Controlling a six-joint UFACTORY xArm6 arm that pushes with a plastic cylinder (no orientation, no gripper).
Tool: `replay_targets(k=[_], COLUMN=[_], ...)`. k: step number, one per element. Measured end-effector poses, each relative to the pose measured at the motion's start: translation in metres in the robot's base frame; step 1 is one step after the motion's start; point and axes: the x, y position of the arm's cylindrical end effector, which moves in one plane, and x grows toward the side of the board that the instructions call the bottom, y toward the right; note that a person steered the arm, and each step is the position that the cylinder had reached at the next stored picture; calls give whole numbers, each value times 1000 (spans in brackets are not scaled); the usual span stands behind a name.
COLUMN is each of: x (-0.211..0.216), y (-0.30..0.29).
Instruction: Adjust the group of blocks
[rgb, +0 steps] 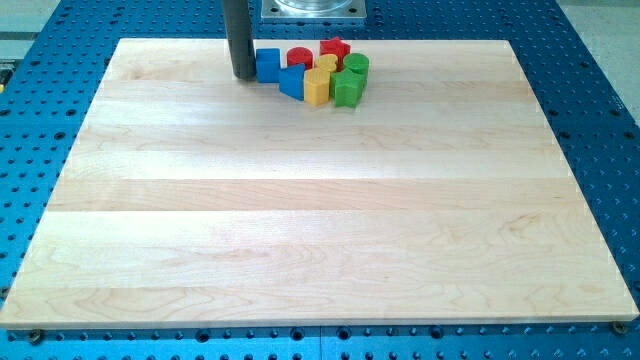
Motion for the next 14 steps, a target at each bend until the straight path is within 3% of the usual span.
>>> replay_targets(k=[2, 4, 8, 10, 14], x=[18, -25, -16, -53, -60], y=[33, 16, 41, 62, 118])
